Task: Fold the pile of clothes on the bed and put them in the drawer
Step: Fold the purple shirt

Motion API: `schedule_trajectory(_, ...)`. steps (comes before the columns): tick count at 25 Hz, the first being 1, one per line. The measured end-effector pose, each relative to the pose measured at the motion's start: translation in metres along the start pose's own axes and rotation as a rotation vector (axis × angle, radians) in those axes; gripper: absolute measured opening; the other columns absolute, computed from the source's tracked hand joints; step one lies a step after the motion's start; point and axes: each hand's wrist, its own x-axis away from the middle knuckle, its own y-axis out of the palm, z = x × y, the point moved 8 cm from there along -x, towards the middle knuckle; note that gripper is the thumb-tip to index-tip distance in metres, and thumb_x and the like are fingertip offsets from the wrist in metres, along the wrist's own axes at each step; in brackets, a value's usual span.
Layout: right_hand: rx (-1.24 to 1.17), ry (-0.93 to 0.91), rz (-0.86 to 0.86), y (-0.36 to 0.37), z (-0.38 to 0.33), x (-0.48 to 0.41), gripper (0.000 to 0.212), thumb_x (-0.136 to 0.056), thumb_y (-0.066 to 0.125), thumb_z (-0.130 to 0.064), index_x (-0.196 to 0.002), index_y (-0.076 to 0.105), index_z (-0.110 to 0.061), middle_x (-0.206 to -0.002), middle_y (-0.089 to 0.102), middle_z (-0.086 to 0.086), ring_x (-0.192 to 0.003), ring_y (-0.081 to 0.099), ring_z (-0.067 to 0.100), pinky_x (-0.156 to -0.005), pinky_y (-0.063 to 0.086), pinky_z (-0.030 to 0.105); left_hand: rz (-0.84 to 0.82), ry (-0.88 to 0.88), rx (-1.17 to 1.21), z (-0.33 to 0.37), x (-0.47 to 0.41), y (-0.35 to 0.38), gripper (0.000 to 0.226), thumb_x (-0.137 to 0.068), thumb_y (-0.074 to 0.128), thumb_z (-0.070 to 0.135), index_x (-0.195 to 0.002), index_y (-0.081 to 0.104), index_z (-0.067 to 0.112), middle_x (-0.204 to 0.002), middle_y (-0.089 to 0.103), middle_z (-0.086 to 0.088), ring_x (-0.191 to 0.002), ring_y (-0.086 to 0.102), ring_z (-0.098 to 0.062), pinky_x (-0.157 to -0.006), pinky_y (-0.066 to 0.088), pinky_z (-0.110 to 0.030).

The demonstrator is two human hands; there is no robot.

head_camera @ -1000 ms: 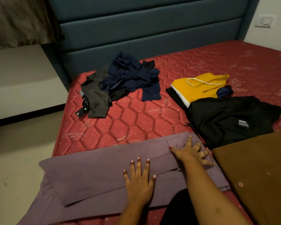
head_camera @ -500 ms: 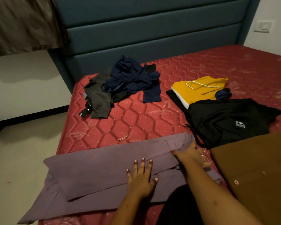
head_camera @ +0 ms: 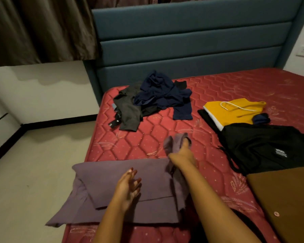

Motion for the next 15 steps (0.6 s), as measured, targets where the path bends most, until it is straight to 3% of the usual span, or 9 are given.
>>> schedule_trajectory(1, 0.053, -0.062, -0.032, 0.017, -0.027, 0.009, 0.094, -0.082, 0.065, -0.032, -0.153, 0.002, -0.03, -0.136, 0.05, 0.021, -0.118, 0.054, 0.04, -0.094, 0.045, 0.041, 0.006, -0.009, 0.083, 0.011, 0.003, -0.017, 0.04, -0.102, 0.034, 0.038, -0.137, 0.046, 0.023, -0.13, 0.052, -0.001, -0.125, 0.048, -0.03, -0.102, 0.035, -0.041)
schedule_trajectory(3, 0.108, -0.198, -0.086, 0.057, -0.077, 0.029, 0.097, -0.083, 0.065, -0.038, -0.153, -0.002, -0.032, -0.14, 0.047, 0.019, -0.121, 0.052, 0.039, -0.094, 0.044, 0.041, -0.002, -0.015, 0.236, 0.025, 0.0, -0.05, 0.053, -0.1, 0.028, 0.051, -0.143, 0.04, 0.024, -0.141, 0.049, -0.002, -0.117, 0.053, -0.031, -0.099, 0.038, -0.042)
schedule_trajectory(5, -0.081, -0.268, -0.304, 0.117, -0.111, 0.054, 0.093, -0.085, 0.064, -0.044, -0.152, -0.001, -0.037, -0.143, 0.045, 0.012, -0.119, 0.054, 0.036, -0.092, 0.049, 0.043, 0.026, -0.007, 0.367, 0.038, -0.001, -0.085, 0.061, -0.097, 0.024, 0.06, -0.143, 0.041, 0.024, -0.134, 0.055, -0.008, -0.102, 0.06, -0.03, -0.087, 0.045, -0.04)
schedule_trajectory(7, -0.373, -0.142, -0.569, 0.171, -0.116, 0.077, 0.077, -0.089, 0.06, -0.041, -0.15, 0.012, -0.042, -0.124, 0.056, 0.005, -0.093, 0.064, 0.027, -0.073, 0.057, 0.039, 0.086, 0.016, 0.443, 0.046, 0.0, -0.118, 0.063, -0.098, 0.024, 0.056, -0.142, 0.042, 0.015, -0.125, 0.061, -0.013, -0.106, 0.062, -0.028, -0.083, 0.049, -0.034)
schedule_trajectory(8, -0.41, -0.118, -0.556, 0.184, -0.109, 0.077, 0.065, -0.092, 0.057, -0.037, -0.148, 0.024, -0.036, -0.11, 0.06, 0.005, -0.082, 0.063, 0.024, -0.067, 0.055, 0.036, 0.105, 0.012, 0.432, 0.046, 0.0, -0.132, 0.062, -0.099, 0.027, 0.055, -0.14, 0.044, 0.012, -0.129, 0.059, -0.014, -0.115, 0.058, -0.028, -0.088, 0.045, -0.034)
schedule_trajectory(9, -0.343, -0.171, -0.466, 0.184, -0.104, 0.071, 0.055, -0.095, 0.053, -0.033, -0.146, 0.034, -0.029, -0.106, 0.062, 0.005, -0.084, 0.064, 0.025, -0.071, 0.053, 0.035, 0.097, -0.004, 0.385, 0.044, 0.002, -0.139, 0.06, -0.097, 0.032, 0.054, -0.135, 0.05, 0.011, -0.131, 0.058, -0.013, -0.118, 0.054, -0.031, -0.091, 0.043, -0.037)
schedule_trajectory(12, 0.245, -0.435, -0.226, 0.184, -0.074, 0.046, 0.051, -0.097, 0.048, -0.032, -0.146, 0.038, -0.019, -0.142, 0.05, 0.006, -0.128, 0.047, 0.025, -0.106, 0.036, 0.031, 0.041, -0.085, 0.208, 0.04, 0.002, -0.144, 0.046, -0.095, 0.046, 0.048, -0.112, 0.065, 0.009, -0.103, 0.072, -0.013, -0.099, 0.062, -0.031, -0.08, 0.048, -0.041)
schedule_trajectory(15, 0.625, -0.706, -0.256, 0.208, -0.041, 0.061, 0.058, -0.096, 0.039, -0.045, -0.151, 0.025, -0.03, -0.156, 0.028, -0.004, -0.143, 0.028, 0.02, -0.117, 0.017, 0.035, 0.031, -0.146, -0.04, 0.05, -0.009, -0.141, 0.036, -0.085, 0.065, 0.039, -0.104, 0.068, 0.009, -0.095, 0.072, -0.014, -0.092, 0.066, -0.032, -0.076, 0.052, -0.042)
